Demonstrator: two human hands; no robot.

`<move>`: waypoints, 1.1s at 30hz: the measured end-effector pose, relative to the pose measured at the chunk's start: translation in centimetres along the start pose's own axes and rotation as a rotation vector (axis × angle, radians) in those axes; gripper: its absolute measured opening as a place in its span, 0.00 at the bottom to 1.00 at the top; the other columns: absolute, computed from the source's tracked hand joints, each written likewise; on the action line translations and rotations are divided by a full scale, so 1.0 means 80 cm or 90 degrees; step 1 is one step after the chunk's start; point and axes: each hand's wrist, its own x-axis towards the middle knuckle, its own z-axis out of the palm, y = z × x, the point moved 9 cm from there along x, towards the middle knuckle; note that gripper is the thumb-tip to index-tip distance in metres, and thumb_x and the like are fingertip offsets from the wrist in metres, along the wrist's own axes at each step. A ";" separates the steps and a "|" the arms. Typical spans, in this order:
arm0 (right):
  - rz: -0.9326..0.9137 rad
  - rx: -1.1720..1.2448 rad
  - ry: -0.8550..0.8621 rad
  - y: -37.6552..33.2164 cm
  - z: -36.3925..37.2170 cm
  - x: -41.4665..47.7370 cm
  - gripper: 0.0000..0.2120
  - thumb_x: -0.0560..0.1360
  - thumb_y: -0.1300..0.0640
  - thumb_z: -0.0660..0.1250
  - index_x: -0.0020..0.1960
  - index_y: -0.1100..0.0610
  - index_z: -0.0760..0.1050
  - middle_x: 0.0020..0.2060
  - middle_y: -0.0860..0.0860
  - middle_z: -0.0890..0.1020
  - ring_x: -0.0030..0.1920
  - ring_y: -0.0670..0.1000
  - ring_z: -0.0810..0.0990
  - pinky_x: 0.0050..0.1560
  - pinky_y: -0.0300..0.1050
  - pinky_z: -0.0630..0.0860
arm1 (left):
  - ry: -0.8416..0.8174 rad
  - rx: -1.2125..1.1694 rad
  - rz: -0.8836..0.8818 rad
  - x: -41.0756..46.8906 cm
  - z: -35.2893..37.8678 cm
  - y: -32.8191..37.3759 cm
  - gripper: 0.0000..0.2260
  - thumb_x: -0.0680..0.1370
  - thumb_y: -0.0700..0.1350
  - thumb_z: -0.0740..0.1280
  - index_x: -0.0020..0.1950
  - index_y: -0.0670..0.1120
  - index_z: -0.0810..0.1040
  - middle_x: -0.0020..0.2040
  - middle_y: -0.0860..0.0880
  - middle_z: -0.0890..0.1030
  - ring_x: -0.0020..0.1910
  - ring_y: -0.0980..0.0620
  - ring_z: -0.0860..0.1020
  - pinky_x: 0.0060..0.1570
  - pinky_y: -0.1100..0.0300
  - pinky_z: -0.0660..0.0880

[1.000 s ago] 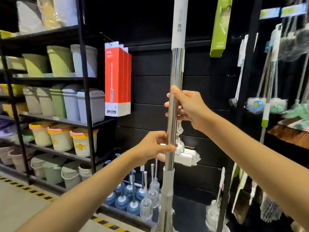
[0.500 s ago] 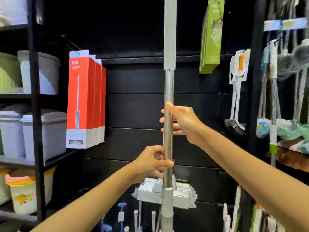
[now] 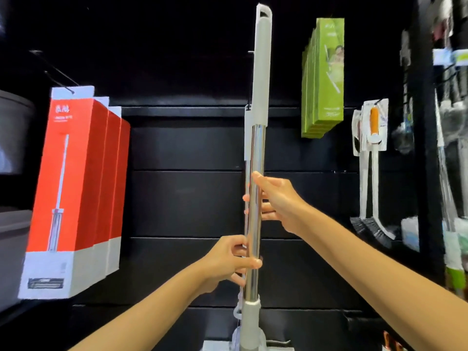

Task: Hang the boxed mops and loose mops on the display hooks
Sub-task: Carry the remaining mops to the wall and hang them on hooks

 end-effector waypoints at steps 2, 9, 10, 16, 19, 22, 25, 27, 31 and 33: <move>-0.001 0.003 -0.005 0.010 0.002 0.028 0.16 0.78 0.43 0.60 0.55 0.55 0.76 0.45 0.54 0.84 0.38 0.52 0.85 0.29 0.37 0.77 | 0.000 0.000 -0.002 0.026 -0.012 -0.008 0.13 0.74 0.40 0.72 0.57 0.47 0.75 0.52 0.44 0.82 0.50 0.47 0.83 0.46 0.52 0.82; -0.015 -0.009 -0.010 0.029 -0.008 0.113 0.18 0.77 0.42 0.60 0.56 0.54 0.77 0.45 0.53 0.84 0.36 0.51 0.85 0.31 0.39 0.79 | 0.001 0.010 0.012 0.105 -0.034 -0.020 0.15 0.73 0.40 0.72 0.58 0.46 0.75 0.54 0.42 0.81 0.50 0.47 0.83 0.46 0.51 0.82; -0.019 -0.008 -0.012 0.030 -0.011 0.123 0.17 0.77 0.42 0.60 0.56 0.54 0.77 0.45 0.53 0.84 0.36 0.51 0.85 0.31 0.39 0.79 | 0.003 0.009 0.014 0.115 -0.036 -0.020 0.15 0.73 0.40 0.72 0.58 0.46 0.75 0.54 0.42 0.82 0.51 0.47 0.83 0.47 0.51 0.82; -0.031 -0.014 -0.007 0.038 -0.023 0.166 0.14 0.78 0.42 0.60 0.53 0.52 0.76 0.44 0.53 0.84 0.37 0.50 0.85 0.30 0.39 0.77 | -0.007 -0.004 0.016 0.162 -0.039 -0.020 0.14 0.74 0.40 0.71 0.58 0.48 0.75 0.55 0.41 0.82 0.50 0.48 0.83 0.46 0.53 0.82; -0.029 -0.025 -0.002 0.045 -0.026 0.180 0.15 0.78 0.43 0.60 0.54 0.52 0.76 0.43 0.52 0.84 0.36 0.49 0.84 0.29 0.37 0.75 | -0.018 -0.010 0.014 0.179 -0.037 -0.026 0.14 0.74 0.39 0.71 0.57 0.50 0.74 0.57 0.38 0.80 0.50 0.48 0.83 0.44 0.53 0.82; -0.027 -0.027 -0.001 0.051 -0.030 0.192 0.16 0.78 0.43 0.60 0.55 0.54 0.75 0.42 0.52 0.83 0.36 0.48 0.83 0.29 0.37 0.75 | -0.030 -0.008 0.009 0.195 -0.035 -0.031 0.15 0.73 0.40 0.72 0.55 0.52 0.73 0.58 0.36 0.78 0.52 0.47 0.82 0.46 0.52 0.82; -0.027 -0.030 -0.003 0.056 -0.035 0.203 0.19 0.78 0.43 0.60 0.57 0.56 0.76 0.44 0.54 0.84 0.38 0.51 0.84 0.33 0.40 0.78 | -0.046 -0.017 0.004 0.209 -0.034 -0.035 0.16 0.72 0.40 0.73 0.57 0.50 0.74 0.58 0.35 0.78 0.53 0.45 0.82 0.47 0.50 0.82; -0.033 -0.035 -0.006 0.058 -0.037 0.209 0.19 0.78 0.43 0.60 0.57 0.56 0.76 0.45 0.55 0.84 0.38 0.52 0.85 0.36 0.41 0.80 | -0.056 -0.024 0.006 0.217 -0.034 -0.038 0.17 0.72 0.40 0.73 0.58 0.50 0.74 0.56 0.36 0.79 0.54 0.45 0.81 0.48 0.49 0.81; -0.043 -0.031 0.000 0.063 -0.040 0.216 0.17 0.78 0.44 0.60 0.56 0.55 0.76 0.46 0.54 0.84 0.39 0.52 0.85 0.33 0.39 0.79 | -0.057 -0.034 0.010 0.230 -0.034 -0.043 0.17 0.72 0.39 0.73 0.58 0.50 0.73 0.52 0.44 0.81 0.53 0.46 0.82 0.50 0.48 0.81; -0.041 -0.028 0.006 0.069 -0.040 0.218 0.16 0.78 0.44 0.60 0.55 0.55 0.76 0.45 0.54 0.84 0.38 0.51 0.84 0.29 0.36 0.78 | -0.054 -0.035 0.009 0.234 -0.033 -0.047 0.17 0.72 0.38 0.72 0.57 0.51 0.73 0.52 0.45 0.81 0.53 0.47 0.82 0.50 0.49 0.81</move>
